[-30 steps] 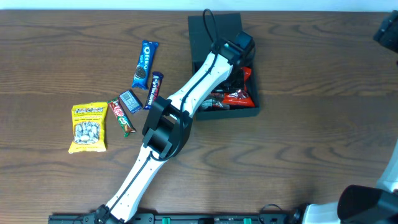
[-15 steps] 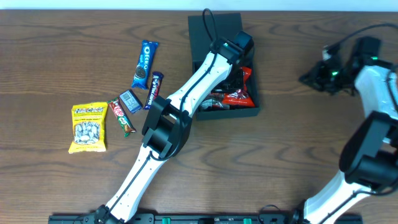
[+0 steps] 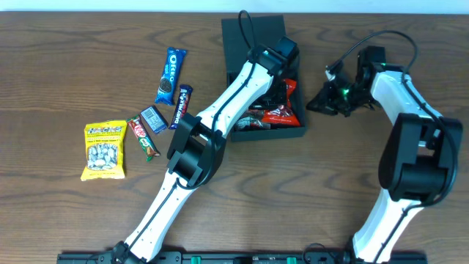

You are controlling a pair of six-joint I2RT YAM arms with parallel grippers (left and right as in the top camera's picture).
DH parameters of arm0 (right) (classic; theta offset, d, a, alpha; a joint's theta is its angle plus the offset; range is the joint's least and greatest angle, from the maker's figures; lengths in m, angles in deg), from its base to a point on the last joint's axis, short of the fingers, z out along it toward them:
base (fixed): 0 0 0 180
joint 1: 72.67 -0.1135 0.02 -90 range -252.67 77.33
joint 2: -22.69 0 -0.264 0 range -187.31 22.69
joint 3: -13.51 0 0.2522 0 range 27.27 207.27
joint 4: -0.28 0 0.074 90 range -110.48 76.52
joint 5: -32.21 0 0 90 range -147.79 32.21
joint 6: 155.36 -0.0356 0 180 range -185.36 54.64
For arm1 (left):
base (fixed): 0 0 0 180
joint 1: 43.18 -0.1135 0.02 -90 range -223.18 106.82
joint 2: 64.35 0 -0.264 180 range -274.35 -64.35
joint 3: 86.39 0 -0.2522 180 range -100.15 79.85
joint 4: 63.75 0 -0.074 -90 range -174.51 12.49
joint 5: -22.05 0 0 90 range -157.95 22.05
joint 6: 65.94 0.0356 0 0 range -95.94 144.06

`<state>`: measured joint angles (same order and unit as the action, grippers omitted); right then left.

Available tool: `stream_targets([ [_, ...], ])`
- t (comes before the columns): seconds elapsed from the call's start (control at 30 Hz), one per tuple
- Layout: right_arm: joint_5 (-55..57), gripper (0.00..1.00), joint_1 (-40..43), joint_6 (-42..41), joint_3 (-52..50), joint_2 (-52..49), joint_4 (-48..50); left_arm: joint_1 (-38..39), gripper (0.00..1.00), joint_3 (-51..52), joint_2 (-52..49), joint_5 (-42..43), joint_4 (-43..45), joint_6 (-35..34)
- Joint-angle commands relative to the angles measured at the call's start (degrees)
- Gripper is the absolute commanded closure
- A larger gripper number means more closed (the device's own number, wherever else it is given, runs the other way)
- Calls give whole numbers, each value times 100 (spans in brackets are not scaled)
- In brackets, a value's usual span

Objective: Pack container

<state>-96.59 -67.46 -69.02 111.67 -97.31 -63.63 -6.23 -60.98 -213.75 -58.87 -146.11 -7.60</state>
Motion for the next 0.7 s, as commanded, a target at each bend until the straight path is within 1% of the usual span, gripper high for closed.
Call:
stream_targets([
  [0.0,-2,99,-205,31,11,-111,-109,-61,94,-170,-61,66,-28,-31],
  [0.17,-46,99,-575,28,7,-116,-125,-61,94,-170,-61,214,0,-184],
  [0.3,-44,99,-857,-17,7,-116,-44,-57,94,-170,-61,284,-26,-179],
  [0.53,-44,99,-883,-149,7,-116,22,-55,94,-170,-61,321,-188,-181],
  [0.67,-44,99,-883,-210,7,-116,92,-50,94,-170,-61,568,-343,-223],
])
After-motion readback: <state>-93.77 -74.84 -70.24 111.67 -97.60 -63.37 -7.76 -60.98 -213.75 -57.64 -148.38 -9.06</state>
